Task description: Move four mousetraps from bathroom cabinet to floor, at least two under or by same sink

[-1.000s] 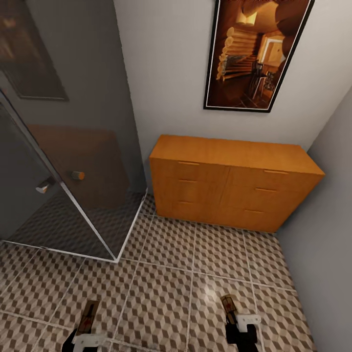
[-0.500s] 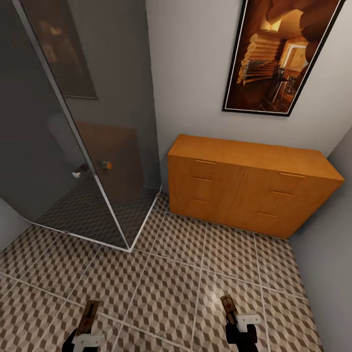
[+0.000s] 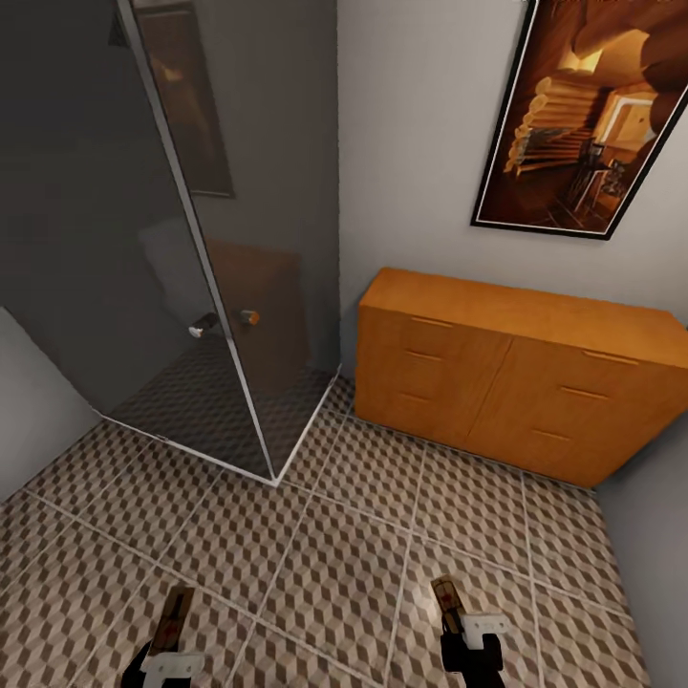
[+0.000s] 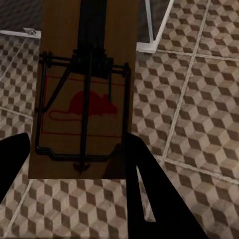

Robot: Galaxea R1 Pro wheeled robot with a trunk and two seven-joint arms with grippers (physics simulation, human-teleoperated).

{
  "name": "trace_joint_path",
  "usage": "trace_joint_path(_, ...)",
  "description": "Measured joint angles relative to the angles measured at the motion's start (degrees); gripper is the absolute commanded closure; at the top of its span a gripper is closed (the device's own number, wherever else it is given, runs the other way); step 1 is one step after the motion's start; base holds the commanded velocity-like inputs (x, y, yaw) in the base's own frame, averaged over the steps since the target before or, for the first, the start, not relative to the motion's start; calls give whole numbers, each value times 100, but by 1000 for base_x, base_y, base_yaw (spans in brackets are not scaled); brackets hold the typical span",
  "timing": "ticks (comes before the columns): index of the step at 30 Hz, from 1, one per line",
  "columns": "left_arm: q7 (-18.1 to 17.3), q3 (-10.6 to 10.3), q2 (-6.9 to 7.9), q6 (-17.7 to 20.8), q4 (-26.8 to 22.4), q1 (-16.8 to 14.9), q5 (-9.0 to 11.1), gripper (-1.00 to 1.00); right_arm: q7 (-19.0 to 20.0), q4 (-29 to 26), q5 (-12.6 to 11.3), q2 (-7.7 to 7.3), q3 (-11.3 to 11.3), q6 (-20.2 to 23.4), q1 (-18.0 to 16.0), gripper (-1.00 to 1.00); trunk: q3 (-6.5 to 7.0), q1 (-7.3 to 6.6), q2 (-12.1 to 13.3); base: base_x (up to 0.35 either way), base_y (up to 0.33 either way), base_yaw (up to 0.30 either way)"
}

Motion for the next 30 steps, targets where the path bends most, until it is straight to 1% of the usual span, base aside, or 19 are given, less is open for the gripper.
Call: trace_joint_path(30, -2, 0, 0, 1, 0, 0, 0, 100, -2, 0, 0, 0, 0, 0, 0, 100, 198, 0, 0, 0, 0, 207)
